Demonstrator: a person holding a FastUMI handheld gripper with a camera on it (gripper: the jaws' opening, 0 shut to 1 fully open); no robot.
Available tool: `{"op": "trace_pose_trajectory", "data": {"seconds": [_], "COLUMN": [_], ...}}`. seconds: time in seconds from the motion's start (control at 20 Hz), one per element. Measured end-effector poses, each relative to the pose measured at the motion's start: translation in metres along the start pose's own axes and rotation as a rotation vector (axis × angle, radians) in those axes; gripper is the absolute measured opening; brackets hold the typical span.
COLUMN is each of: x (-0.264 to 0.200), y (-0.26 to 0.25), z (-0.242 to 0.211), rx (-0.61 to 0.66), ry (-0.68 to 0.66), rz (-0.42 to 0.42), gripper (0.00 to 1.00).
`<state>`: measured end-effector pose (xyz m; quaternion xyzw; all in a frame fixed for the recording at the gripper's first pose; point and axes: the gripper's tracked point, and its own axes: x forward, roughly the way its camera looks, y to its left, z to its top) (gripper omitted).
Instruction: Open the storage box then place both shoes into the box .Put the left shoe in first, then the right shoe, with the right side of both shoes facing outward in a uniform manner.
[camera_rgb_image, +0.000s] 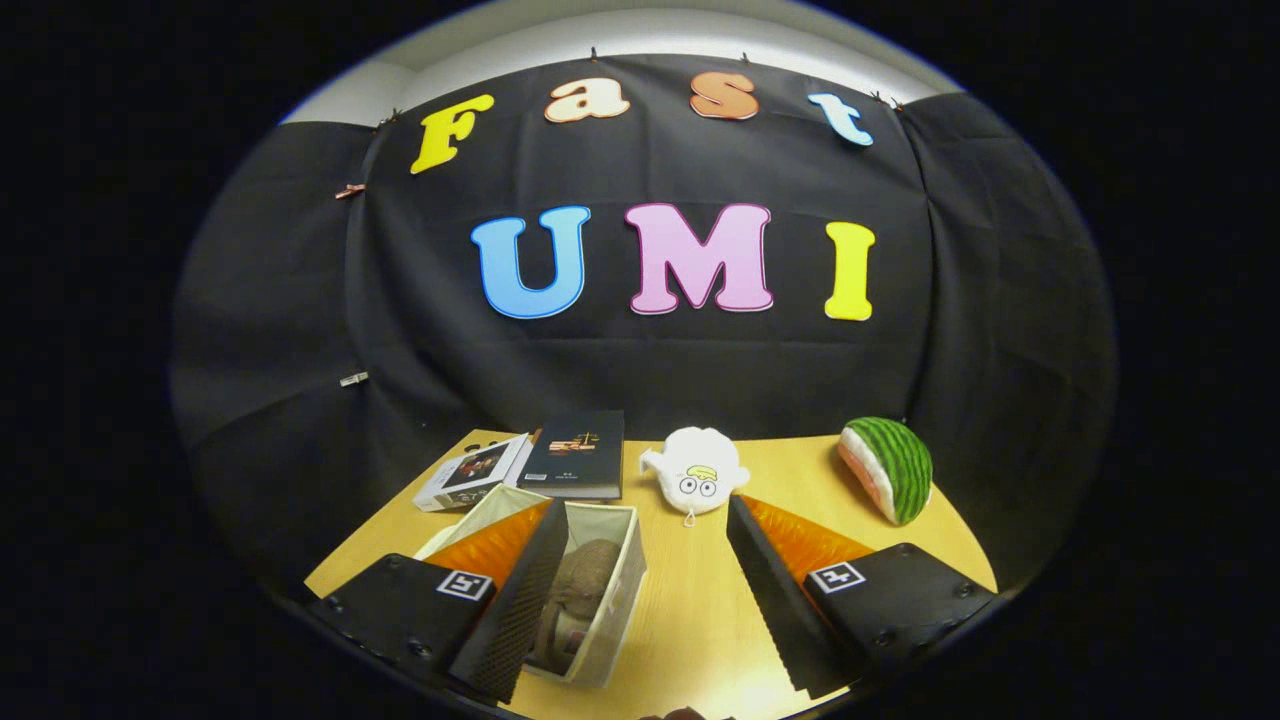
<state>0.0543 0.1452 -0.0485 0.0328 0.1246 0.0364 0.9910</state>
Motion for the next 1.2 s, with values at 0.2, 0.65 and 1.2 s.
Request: {"op": "trace_pose_trajectory", "data": {"seconds": [0.2,0.65,1.2], "x": [0.006,-0.003,0.01], "y": [-0.016,-0.119,-0.256], "z": [0.02,0.024,0.049], "rx": [-0.083,-0.062,-0.05], "ry": [-0.084,-0.137,-0.245], "rz": [0.036,0.103,-0.09], "gripper": [0.96,0.98,0.98]}}
